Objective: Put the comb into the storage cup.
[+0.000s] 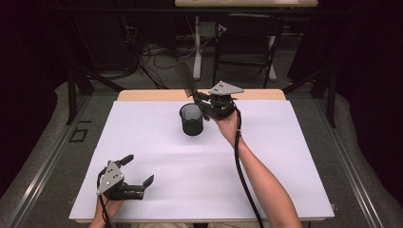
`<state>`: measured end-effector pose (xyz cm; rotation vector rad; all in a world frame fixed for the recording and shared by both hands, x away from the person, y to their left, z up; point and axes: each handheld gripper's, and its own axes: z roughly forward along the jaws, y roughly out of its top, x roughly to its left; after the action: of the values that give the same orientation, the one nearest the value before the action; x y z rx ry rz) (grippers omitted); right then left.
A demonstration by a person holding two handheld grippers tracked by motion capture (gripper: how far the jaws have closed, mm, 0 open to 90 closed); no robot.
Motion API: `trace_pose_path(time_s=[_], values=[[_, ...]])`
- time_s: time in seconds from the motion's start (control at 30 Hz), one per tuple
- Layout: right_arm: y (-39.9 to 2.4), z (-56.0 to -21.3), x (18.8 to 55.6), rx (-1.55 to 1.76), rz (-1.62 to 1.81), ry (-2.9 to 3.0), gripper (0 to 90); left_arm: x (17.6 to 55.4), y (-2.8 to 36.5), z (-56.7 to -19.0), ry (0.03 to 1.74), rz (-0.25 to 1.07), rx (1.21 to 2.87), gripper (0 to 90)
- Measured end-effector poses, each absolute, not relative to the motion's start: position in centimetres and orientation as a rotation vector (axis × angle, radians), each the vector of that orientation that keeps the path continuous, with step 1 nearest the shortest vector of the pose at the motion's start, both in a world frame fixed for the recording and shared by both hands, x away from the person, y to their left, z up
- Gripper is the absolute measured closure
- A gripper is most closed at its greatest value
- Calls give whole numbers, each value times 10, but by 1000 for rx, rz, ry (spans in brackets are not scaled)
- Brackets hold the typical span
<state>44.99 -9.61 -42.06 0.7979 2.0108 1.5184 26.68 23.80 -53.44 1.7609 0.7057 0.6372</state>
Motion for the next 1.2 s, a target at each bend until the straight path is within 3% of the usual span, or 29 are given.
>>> trace_pose_path(time_s=[1.2], values=[[-76, -417, 464, 766, 1545, 1958, 726, 267, 238, -534, 707, 636, 1754, 1]])
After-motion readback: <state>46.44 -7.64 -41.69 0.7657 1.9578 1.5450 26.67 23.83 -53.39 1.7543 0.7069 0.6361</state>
